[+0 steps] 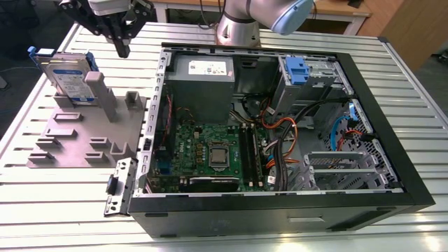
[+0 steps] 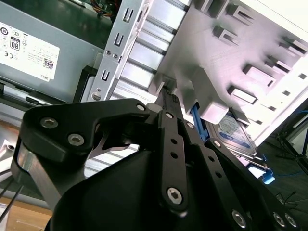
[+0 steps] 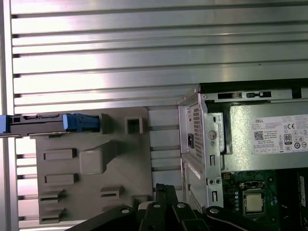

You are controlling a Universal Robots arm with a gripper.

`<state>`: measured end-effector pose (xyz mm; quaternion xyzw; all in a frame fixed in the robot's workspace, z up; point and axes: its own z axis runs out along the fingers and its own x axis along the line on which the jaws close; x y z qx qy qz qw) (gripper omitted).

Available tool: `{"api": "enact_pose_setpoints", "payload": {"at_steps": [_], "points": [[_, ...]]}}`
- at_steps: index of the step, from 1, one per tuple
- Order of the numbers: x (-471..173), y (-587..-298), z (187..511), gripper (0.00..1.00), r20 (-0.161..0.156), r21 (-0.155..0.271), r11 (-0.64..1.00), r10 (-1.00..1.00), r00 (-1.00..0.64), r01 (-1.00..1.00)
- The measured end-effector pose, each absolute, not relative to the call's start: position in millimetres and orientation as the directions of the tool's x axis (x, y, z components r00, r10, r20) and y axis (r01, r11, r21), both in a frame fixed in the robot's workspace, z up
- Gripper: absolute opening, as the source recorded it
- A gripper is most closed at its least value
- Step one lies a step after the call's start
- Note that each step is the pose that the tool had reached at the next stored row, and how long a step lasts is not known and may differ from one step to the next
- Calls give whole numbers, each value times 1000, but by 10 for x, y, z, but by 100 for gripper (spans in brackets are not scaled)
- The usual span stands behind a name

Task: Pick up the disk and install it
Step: 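Reach for the disk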

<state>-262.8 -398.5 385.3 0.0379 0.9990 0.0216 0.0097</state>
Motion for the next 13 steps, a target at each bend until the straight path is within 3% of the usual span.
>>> {"api": "enact_pose_setpoints", "payload": {"at_steps": [13], "points": [[-2660,-3985,3852,11,-18,44,996,76,-997,75]]}}
